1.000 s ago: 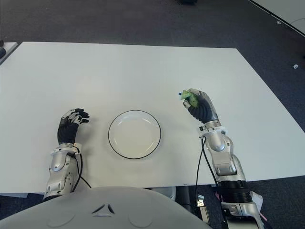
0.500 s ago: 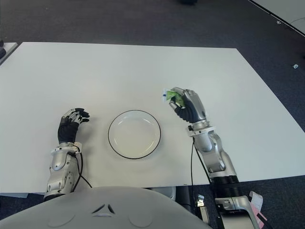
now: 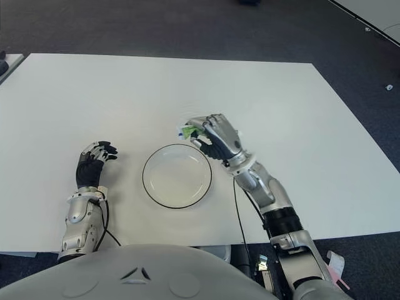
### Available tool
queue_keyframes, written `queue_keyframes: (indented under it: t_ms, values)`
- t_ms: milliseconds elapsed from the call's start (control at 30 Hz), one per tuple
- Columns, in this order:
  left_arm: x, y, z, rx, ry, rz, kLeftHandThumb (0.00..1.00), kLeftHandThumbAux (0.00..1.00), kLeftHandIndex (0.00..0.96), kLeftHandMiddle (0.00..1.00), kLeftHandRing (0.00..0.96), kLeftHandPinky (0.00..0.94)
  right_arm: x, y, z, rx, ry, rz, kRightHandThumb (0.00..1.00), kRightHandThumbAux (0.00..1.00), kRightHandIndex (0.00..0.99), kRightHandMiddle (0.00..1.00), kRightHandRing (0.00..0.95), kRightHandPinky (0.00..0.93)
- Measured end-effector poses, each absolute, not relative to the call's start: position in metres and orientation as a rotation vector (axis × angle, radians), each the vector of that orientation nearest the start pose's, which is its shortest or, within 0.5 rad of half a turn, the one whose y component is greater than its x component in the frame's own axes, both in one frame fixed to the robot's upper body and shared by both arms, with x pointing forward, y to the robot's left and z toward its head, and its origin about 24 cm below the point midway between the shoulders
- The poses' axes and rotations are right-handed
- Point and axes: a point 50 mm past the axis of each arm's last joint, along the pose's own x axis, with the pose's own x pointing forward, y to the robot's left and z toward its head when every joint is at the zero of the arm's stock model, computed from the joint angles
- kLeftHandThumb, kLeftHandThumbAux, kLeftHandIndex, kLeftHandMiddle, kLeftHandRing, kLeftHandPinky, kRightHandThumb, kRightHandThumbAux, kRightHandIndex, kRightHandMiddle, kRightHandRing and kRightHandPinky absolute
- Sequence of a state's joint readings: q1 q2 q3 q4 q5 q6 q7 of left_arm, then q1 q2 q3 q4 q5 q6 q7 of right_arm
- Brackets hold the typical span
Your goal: Put the toothpaste on the table into the plate.
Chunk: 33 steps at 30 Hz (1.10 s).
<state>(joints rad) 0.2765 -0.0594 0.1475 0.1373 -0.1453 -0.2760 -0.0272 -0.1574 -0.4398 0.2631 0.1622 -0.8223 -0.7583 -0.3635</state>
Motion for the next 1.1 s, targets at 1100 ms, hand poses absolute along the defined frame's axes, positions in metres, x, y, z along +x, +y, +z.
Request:
queue_keyframes:
  t_ms: [1100]
  values:
    - [0.18, 0.189, -0.022, -0.175, 0.107, 0.25, 0.709, 0.726, 0.427, 0.522, 0.511, 0.462, 0.229, -0.081, 0.012, -1.219, -1.065, 0.825, 0.73, 0.711, 0.441, 0.9, 0.915, 0.908]
